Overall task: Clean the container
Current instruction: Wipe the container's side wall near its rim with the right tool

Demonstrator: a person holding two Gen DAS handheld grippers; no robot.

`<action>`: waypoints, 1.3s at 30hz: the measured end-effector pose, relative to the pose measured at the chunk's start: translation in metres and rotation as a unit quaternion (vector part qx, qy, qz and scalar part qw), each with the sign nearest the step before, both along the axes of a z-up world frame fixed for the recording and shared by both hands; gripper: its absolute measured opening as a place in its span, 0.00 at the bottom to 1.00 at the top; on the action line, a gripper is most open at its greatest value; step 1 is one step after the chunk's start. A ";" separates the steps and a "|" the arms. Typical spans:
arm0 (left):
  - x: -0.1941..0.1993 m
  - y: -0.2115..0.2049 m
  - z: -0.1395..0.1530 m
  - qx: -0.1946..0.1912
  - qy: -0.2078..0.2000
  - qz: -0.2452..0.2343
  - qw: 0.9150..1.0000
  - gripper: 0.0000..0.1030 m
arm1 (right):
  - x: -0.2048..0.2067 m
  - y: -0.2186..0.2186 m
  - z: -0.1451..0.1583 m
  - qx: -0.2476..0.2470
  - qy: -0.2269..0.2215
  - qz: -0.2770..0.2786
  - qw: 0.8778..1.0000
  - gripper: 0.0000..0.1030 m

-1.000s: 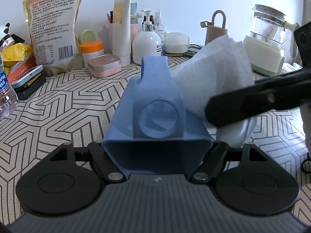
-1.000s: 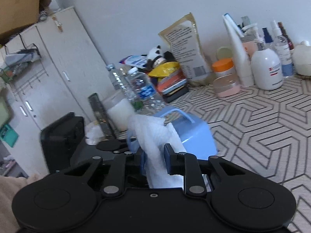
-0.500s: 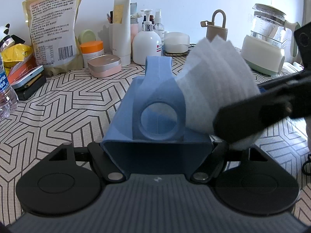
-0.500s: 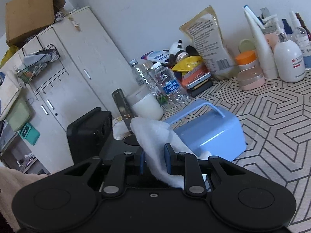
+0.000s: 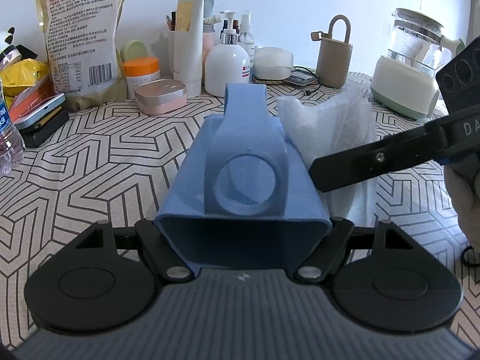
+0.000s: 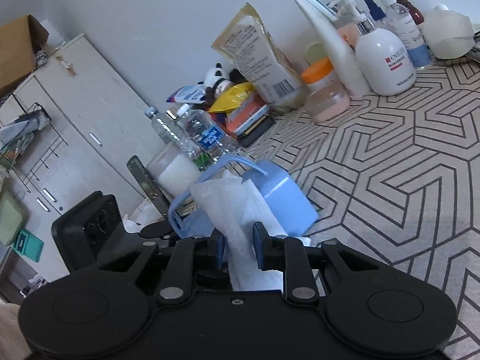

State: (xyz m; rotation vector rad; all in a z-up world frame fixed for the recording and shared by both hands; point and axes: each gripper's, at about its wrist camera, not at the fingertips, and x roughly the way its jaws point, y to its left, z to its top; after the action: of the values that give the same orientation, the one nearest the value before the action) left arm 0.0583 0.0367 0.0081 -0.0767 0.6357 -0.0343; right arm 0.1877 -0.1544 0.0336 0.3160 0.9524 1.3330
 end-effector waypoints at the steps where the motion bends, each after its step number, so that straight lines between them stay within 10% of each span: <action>1: 0.000 0.000 0.000 0.000 0.000 0.000 1.000 0.74 | 0.000 0.000 0.000 -0.001 -0.001 -0.001 1.000 0.25; 27: -0.003 0.000 0.002 0.001 -0.014 -0.004 1.000 0.71 | -0.012 0.001 0.011 0.063 0.021 0.064 0.996 0.27; 39: -0.004 -0.002 0.003 0.004 -0.017 -0.009 1.000 0.71 | 0.000 -0.006 0.007 0.039 0.022 0.004 0.999 0.26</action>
State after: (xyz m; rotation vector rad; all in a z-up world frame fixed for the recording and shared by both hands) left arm 0.0542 0.0351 0.0110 -0.0623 0.6026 -0.0495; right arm 0.1875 -0.1607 0.0402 0.4039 0.9409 1.3779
